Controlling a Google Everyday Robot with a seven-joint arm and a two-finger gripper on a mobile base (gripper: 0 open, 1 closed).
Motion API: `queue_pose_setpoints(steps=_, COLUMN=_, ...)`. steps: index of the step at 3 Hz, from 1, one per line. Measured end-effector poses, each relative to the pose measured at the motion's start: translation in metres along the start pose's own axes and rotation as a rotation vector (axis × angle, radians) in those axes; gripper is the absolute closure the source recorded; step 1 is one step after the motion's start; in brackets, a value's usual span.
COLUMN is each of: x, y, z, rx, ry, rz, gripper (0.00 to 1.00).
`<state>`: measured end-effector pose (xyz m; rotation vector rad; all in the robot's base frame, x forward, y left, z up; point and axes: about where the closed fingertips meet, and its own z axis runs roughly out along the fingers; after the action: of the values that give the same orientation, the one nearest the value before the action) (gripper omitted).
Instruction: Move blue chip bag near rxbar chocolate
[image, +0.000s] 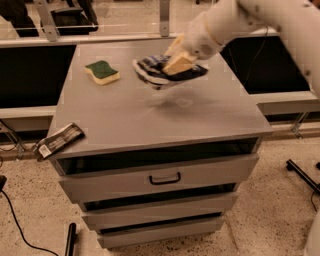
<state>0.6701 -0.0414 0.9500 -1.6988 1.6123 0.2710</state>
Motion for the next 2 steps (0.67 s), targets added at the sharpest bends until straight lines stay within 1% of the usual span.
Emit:
queue_pose_setpoints(steps=1, x=-0.048, y=0.013, z=0.038, rx=-0.068, ry=0.03, rz=-0.092, gripper=0.82)
queue_pose_setpoints(steps=2, x=-0.08, y=0.025, z=0.065, rx=-0.102, ry=0.041, rz=-0.142, gripper=0.59)
